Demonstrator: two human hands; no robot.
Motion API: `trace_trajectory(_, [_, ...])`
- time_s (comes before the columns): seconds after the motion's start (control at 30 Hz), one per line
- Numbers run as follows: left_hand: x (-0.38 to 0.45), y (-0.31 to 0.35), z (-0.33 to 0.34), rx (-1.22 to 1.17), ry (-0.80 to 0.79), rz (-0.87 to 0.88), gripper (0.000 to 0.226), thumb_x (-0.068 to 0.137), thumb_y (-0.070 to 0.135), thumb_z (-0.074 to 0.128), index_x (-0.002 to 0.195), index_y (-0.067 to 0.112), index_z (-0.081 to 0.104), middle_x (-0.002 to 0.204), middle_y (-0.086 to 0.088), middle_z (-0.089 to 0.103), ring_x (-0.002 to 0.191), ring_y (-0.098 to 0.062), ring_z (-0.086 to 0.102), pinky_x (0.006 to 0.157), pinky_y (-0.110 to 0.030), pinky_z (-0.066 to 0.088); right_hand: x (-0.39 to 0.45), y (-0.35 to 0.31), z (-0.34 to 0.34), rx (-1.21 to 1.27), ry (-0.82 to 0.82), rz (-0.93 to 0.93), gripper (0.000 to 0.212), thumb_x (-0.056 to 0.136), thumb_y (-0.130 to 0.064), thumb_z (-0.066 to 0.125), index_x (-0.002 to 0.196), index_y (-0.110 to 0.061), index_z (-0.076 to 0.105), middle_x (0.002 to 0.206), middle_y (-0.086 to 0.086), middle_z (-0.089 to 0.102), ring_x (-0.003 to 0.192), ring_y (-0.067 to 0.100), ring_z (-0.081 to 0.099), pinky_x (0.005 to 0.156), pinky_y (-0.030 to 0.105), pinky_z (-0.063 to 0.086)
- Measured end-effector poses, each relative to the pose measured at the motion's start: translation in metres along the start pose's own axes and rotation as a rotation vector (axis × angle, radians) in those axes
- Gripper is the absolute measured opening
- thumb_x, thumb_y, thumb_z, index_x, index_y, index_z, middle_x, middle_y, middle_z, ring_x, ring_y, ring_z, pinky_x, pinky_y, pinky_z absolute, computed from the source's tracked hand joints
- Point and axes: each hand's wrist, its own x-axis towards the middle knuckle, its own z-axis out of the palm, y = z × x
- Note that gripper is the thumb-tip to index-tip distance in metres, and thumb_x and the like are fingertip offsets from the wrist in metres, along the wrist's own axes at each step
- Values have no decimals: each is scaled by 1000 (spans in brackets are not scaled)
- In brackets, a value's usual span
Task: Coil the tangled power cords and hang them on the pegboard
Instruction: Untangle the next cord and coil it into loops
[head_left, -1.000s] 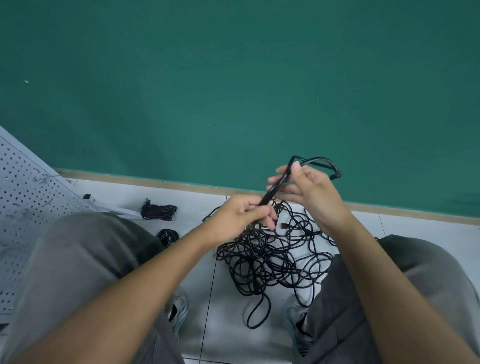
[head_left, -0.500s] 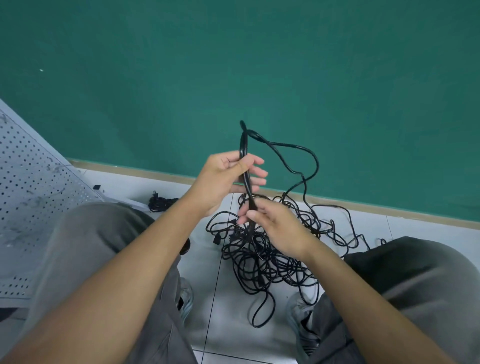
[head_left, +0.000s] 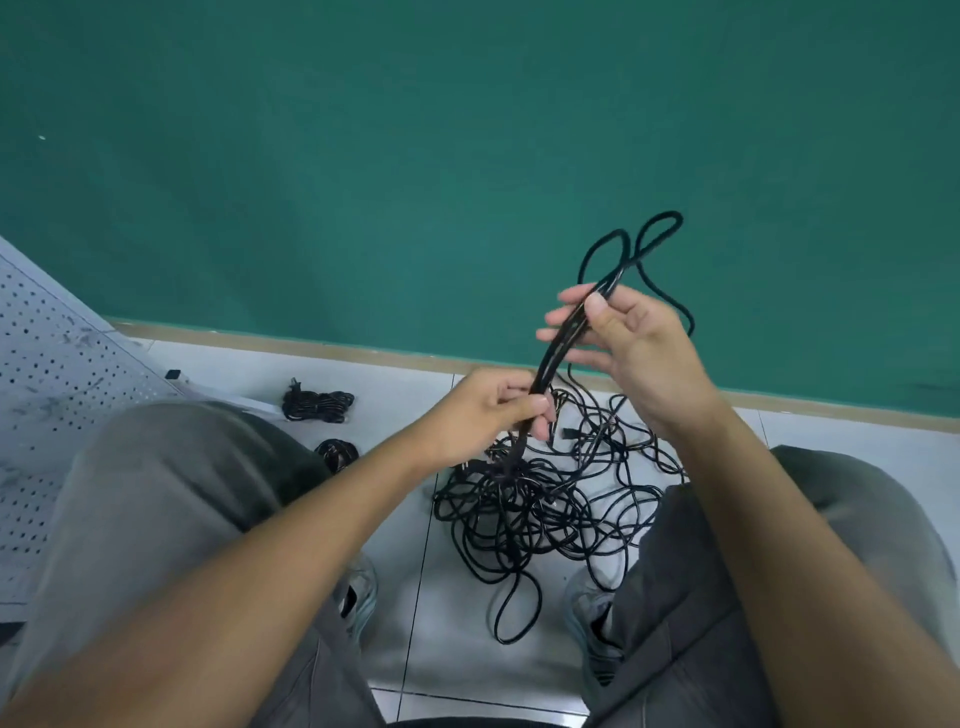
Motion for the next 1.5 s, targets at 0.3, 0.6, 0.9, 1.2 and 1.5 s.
trace_trajectory(0.3, [-9, 46, -35, -208, 177, 80, 20, 101, 23, 58, 99, 7, 70, 87, -9, 77, 77, -22, 76, 70, -29, 62, -26, 43, 32, -171, -526, 304, 48, 100, -66, 38, 137, -39, 51, 138, -3, 65, 136, 9, 53, 121, 39, 35])
trace_trajectory(0.6, [1, 26, -51, -176, 360, -28, 39, 109, 32, 47, 114, 0, 69, 101, -12, 79, 92, -25, 76, 83, -33, 61, -21, 30, 42, -282, -361, 171, 15, 107, -5, 49, 108, 0, 63, 92, 10, 76, 95, 24, 75, 93, 46, 59])
trace_trajectory(0.9, [-11, 11, -5, -23, -75, -125, 57, 103, 58, 27, 120, 23, 69, 119, 3, 76, 116, -11, 68, 113, -29, 45, 3, 0, -1, 18, -87, 37, 16, 105, -6, 49, 104, -4, 64, 89, 9, 76, 93, 29, 76, 84, 41, 62])
trace_trajectory(1.2, [-3, 13, -11, -13, 103, 81, 12, 101, 2, 62, 97, -9, 67, 93, -21, 74, 88, -24, 73, 92, -33, 58, -2, 21, 11, 69, -113, 189, 57, 102, -50, 38, 135, -7, 55, 129, 12, 69, 119, 23, 67, 107, 45, 51])
trace_trajectory(1.5, [3, 22, -26, 50, 279, 46, 20, 96, 10, 71, 86, -8, 71, 88, -17, 77, 79, -16, 70, 79, -26, 54, -22, 46, 40, -325, -172, 133, 44, 94, -1, 69, 136, -14, 58, 117, -6, 74, 111, 5, 69, 107, 27, 49])
